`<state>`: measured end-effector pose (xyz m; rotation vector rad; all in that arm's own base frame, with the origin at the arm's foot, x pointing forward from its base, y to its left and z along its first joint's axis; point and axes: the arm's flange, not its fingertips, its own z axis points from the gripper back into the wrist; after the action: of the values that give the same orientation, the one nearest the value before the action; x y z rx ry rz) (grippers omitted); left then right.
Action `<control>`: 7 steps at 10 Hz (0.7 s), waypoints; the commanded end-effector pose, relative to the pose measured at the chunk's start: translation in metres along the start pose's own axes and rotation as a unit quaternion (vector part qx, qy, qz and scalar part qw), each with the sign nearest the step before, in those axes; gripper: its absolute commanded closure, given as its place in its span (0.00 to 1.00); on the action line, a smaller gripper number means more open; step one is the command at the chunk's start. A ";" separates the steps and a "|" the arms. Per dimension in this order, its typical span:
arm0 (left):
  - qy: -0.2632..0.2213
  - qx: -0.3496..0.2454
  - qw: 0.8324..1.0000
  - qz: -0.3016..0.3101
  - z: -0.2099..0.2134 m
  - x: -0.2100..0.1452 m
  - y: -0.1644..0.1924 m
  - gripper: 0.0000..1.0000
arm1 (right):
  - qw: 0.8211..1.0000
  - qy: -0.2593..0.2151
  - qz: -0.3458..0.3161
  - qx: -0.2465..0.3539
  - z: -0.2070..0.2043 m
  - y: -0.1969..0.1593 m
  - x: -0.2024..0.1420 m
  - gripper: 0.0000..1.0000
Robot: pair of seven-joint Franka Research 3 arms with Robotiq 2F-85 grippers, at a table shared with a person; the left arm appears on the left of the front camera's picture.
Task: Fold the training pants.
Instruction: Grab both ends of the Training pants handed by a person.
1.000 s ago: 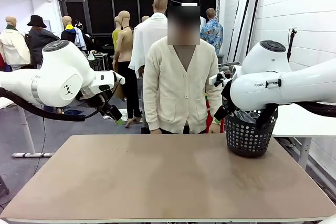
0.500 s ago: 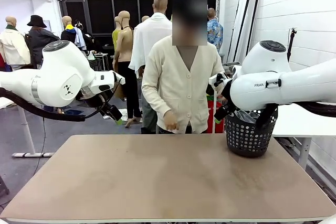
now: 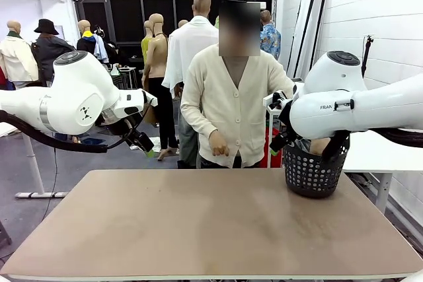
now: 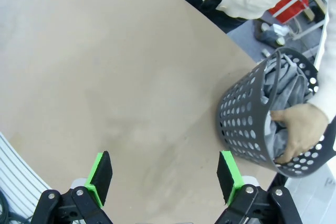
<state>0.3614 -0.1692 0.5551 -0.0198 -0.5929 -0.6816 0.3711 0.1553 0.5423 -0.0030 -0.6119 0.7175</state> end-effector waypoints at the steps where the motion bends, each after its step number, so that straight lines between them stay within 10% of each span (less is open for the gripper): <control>1: 0.000 -0.002 1.000 0.001 -0.001 0.000 0.000 0.00 | 1.000 0.000 0.000 0.000 0.000 0.000 0.000 0.00; 7: 0.000 -0.002 1.000 0.001 -0.001 0.000 0.000 0.00 | 1.000 0.000 0.000 0.000 0.000 0.000 0.000 0.00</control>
<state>0.3614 -0.1692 0.5551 -0.0198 -0.5929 -0.6817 0.3711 0.1553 0.5423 -0.0030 -0.6119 0.7175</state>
